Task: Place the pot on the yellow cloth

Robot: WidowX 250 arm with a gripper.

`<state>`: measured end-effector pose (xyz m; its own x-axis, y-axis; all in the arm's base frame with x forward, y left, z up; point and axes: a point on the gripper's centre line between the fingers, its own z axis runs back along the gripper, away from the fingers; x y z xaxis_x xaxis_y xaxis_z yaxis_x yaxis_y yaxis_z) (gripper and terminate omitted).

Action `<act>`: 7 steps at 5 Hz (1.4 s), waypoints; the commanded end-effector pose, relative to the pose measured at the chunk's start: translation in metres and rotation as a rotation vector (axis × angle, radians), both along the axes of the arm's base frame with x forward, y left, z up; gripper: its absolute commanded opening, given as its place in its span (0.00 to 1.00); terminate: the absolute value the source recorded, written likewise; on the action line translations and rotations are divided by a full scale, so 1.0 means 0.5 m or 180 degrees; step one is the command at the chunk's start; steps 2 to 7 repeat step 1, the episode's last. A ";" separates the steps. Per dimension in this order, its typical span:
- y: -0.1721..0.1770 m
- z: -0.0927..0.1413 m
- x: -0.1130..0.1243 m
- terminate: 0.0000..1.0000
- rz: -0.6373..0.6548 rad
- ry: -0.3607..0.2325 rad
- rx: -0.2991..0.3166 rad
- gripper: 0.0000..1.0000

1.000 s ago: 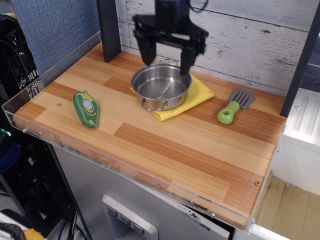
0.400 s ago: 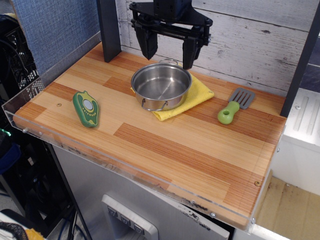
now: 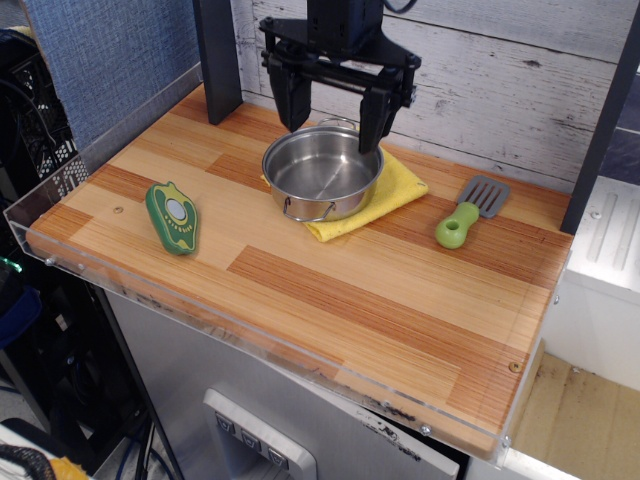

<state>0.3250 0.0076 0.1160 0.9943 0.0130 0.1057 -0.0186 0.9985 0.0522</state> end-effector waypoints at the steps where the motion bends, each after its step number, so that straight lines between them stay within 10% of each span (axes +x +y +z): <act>1: 0.000 0.022 -0.007 1.00 -0.0034 -0.0137 0.0008 1.00; 7: 0.000 0.022 -0.007 1.00 -0.0034 -0.0137 0.0008 1.00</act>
